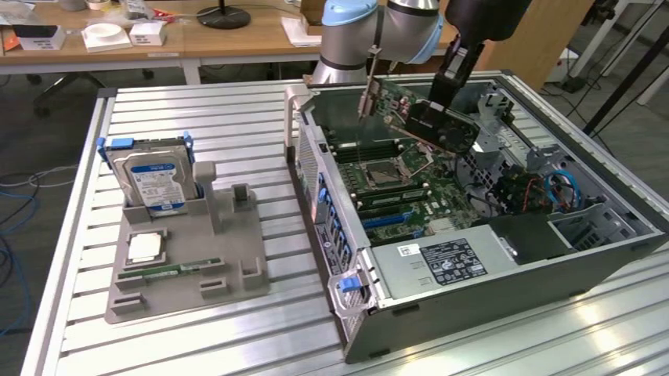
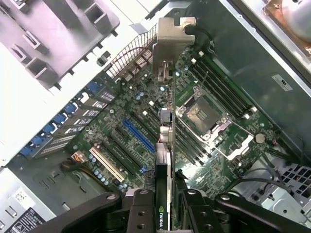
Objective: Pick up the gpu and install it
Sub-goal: 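Insert the gpu into the slot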
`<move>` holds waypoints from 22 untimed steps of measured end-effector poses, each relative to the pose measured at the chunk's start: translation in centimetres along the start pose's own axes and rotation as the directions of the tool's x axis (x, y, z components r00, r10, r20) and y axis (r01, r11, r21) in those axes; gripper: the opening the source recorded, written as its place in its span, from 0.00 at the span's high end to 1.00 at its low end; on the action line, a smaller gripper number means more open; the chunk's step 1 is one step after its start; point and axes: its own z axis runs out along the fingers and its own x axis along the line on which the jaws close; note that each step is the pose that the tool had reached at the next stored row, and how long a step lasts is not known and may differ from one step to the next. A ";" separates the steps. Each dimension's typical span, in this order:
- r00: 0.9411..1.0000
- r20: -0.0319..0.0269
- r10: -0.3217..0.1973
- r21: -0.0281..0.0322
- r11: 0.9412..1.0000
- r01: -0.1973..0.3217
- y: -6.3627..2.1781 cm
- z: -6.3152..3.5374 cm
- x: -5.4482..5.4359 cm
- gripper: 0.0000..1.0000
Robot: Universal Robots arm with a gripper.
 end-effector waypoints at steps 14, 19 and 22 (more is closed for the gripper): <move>0.999 -0.004 -0.050 -0.001 0.999 0.050 0.00 0.00 0.0 0.74; 0.998 -0.004 -0.062 -0.001 0.998 0.062 0.00 0.00 0.0 0.74; 0.998 -0.004 -0.062 -0.001 0.998 0.062 0.00 0.00 0.0 0.74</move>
